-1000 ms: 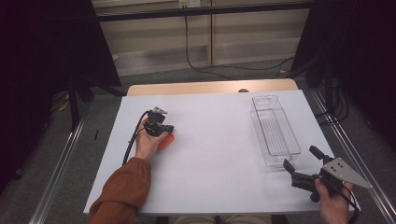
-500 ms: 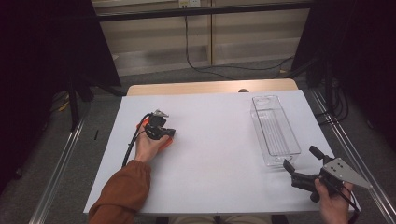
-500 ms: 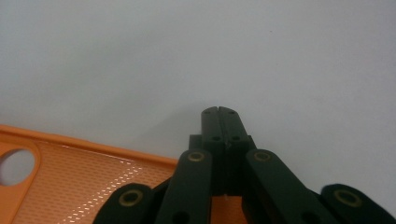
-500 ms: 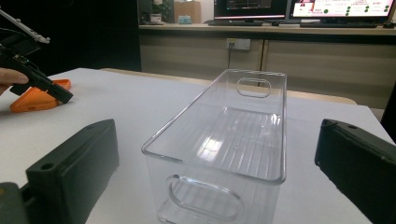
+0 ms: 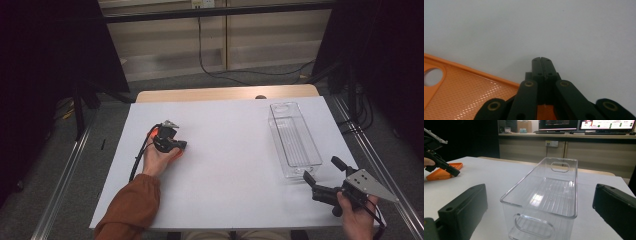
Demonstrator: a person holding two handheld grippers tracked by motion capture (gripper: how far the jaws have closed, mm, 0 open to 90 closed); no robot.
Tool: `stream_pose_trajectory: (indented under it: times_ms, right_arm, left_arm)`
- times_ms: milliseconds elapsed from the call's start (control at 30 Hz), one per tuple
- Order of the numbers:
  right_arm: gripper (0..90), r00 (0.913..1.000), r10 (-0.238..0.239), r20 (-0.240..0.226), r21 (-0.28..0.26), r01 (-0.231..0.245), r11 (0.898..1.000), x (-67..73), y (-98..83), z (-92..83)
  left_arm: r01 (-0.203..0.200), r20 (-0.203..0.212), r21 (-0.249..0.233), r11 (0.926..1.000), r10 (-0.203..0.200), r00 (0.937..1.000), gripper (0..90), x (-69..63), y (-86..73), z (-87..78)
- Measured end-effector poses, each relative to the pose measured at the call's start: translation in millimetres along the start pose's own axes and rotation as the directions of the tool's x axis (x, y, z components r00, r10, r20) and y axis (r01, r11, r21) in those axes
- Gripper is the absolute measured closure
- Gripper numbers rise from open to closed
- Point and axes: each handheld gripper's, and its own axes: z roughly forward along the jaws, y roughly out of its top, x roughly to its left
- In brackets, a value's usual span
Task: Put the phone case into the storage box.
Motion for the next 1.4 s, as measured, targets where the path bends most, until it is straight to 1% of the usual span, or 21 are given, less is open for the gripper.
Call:
stream_pose_trajectory:
  times_ms: [167,233,333,433,567,667,900,967,1000,1133,1167,1233,1300,1400]
  right_arm:
    - [0.0,1.0000,-0.002,0.000,-0.001,0.002,1.000,0.2,0.3,0.0]
    - [0.0,1.0000,-0.002,0.002,-0.002,0.002,1.000,0.3,0.3,-0.1]
    - [0.0,1.0000,-0.002,0.001,-0.002,0.002,1.000,0.3,0.2,-0.1]
    - [0.0,1.0000,-0.001,0.000,-0.002,0.001,1.000,0.0,0.1,0.1]
    - [0.0,1.0000,0.000,0.001,-0.002,0.000,1.000,0.5,0.2,-0.2]
    - [0.0,1.0000,-0.003,0.000,-0.002,0.003,1.000,0.5,0.2,-0.4]
    - [0.0,1.0000,-0.001,-0.001,0.001,0.001,1.000,0.5,0.1,-0.2]
    - [0.0,1.0000,-0.002,-0.001,0.002,0.002,1.000,0.6,0.0,-0.1]
    - [0.0,1.0000,-0.002,-0.001,0.002,0.002,1.000,0.6,0.0,-0.3]
    - [0.0,1.0000,-0.004,-0.001,0.003,0.004,1.000,0.6,-0.2,0.2]
    - [0.0,1.0000,-0.004,-0.002,0.002,0.004,1.000,0.7,-0.2,0.2]
    - [0.0,1.0000,-0.004,-0.005,0.001,0.004,1.000,1.0,-0.1,-0.3]
    - [0.0,0.9999,-0.007,-0.010,0.000,0.007,1.000,1.7,-0.4,-1.0]
    - [0.0,0.9999,-0.009,-0.012,0.001,0.009,1.000,1.8,-0.6,-1.5]
  left_arm:
    - [0.005,-0.004,-0.003,1.0000,-0.005,1.0000,90.0,-1.0,-0.6,-0.1]
    - [0.002,-0.001,0.002,1.0000,-0.002,1.0000,90.0,-1.2,-1.2,-0.9]
    - [-0.010,0.000,-0.007,0.9999,0.010,0.9999,90.0,-1.6,-3.7,-2.4]
    - [-0.007,0.004,-0.001,1.0000,0.007,1.0000,90.0,-1.1,-4.2,-3.5]
    - [-0.009,0.000,0.002,1.0000,0.009,1.0000,90.0,-2.2,-5.4,-4.7]
    - [-0.007,0.008,0.010,0.9999,0.007,0.9999,90.0,-2.4,-7.1,-6.8]
    - [-0.022,0.010,0.024,0.9995,0.022,0.9997,90.0,-2.1,-8.9,-10.2]
    - [-0.014,0.012,0.019,0.9997,0.014,0.9998,90.0,-2.9,-9.9,-10.5]
    - [-0.016,0.014,0.024,0.9996,0.016,0.9998,90.0,-2.6,-10.8,-11.6]
    - [0.008,0.030,0.016,0.9998,-0.009,0.9995,90.0,-0.9,-14.4,-13.9]
    - [0.012,0.026,0.017,0.9998,-0.012,0.9996,90.0,-0.5,-15.3,-15.0]
    - [0.012,0.025,0.012,0.9999,-0.012,0.9996,90.0,-0.2,-17.7,-16.7]
    - [0.013,0.036,0.015,0.9998,-0.014,0.9993,90.0,1.2,-18.5,-17.8]
    - [0.016,0.030,0.020,0.9997,-0.017,0.9994,90.0,1.0,-19.4,-19.2]
